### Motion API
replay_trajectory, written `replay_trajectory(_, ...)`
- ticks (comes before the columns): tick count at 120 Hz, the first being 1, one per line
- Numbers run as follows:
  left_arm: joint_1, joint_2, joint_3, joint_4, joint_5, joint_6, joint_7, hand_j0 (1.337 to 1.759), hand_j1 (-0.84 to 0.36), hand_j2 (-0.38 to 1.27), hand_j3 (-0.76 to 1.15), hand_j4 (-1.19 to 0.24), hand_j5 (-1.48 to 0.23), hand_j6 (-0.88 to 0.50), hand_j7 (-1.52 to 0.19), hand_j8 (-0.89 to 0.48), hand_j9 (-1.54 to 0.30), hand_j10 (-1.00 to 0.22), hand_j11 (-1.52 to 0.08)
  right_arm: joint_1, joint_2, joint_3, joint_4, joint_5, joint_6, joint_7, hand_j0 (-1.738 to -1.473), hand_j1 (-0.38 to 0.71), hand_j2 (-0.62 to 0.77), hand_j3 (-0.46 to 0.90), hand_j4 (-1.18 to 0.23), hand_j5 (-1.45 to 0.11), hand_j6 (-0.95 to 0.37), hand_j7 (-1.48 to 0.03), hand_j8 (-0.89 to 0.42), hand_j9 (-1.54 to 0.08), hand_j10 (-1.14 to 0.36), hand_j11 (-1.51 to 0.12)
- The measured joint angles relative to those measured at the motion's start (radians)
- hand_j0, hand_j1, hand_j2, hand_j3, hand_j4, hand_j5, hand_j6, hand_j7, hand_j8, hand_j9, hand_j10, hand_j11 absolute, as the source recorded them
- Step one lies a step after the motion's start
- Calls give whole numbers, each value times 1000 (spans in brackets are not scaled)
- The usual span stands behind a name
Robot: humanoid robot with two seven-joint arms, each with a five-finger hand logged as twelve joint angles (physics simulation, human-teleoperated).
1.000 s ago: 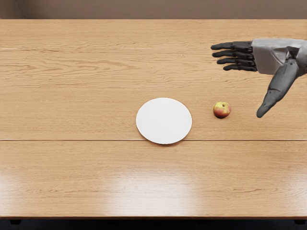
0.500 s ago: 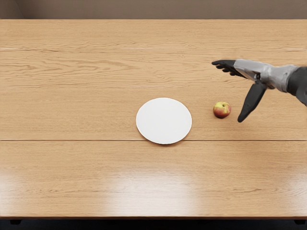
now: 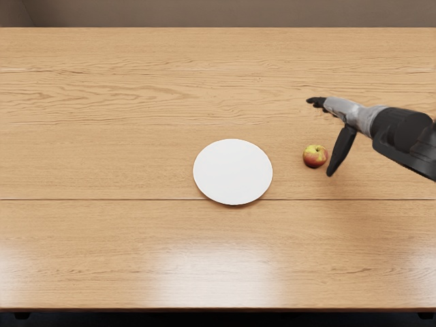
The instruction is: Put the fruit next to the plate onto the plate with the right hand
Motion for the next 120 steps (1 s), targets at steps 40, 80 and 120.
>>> replay_trajectory(40,0,0,0,0,0,0,0,1658,73,46,0,-230,-299,-230,-299,-230,-299,-230,-299,-3,132,-87,-94,-21,-142,-8,-1658,-308,-5,0,-39,-46,-41,-46,-40,-46,-38,-46)
replay_trajectory(80,0,0,0,0,0,0,0,1658,73,46,0,-230,-299,-230,-299,-230,-299,-230,-299,30,154,-180,-130,-6,-180,-8,-1658,-306,-5,0,-40,-49,-42,-49,-41,-49,-40,-49)
replay_trajectory(120,0,0,0,0,0,0,0,1658,73,46,0,-230,-299,-230,-299,-230,-299,-230,-299,141,196,-352,-171,51,-256,-8,-1658,-239,-17,0,-96,-122,-98,-121,-97,-122,-96,-121)
